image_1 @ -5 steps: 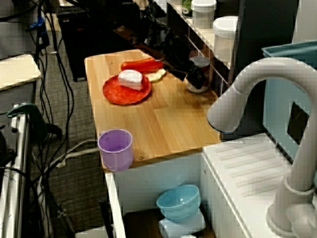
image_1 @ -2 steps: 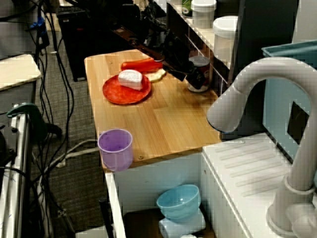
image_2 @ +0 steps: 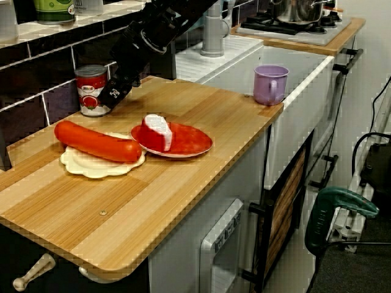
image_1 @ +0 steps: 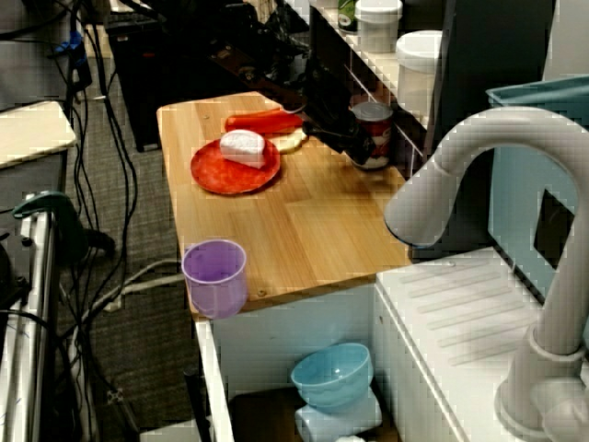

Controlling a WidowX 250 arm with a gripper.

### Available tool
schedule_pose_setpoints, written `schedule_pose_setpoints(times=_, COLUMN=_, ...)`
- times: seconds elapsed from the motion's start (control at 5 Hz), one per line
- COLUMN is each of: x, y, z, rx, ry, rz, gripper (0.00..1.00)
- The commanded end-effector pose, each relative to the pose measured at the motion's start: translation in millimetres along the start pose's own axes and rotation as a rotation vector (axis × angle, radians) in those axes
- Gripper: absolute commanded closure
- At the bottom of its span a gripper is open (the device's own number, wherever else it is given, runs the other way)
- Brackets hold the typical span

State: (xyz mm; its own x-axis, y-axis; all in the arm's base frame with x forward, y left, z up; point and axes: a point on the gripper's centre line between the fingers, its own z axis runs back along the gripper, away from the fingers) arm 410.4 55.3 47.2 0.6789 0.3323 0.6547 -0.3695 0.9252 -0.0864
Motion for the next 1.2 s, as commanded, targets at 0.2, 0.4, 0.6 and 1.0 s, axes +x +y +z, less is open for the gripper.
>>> schedule_pose_setpoints(times=0.2, x=13.9, y=4, z=20.8, rx=-0.025, ry=-0.029, rz=0.012, gripper=1.0)
schedule_pose_setpoints(times=0.4, x=13.6, y=7, z=25.1, rx=-0.021, ry=-0.013, rz=0.013, gripper=0.33)
schedule_pose_setpoints(times=0.6, x=15.0, y=10, z=32.1, rx=-0.027, ry=0.023, rz=0.017, gripper=0.0)
schedule_pose_setpoints(times=1.0, x=17.9, y=14, z=47.6, rx=-0.059, ry=0.135, rz=0.022, gripper=0.0)
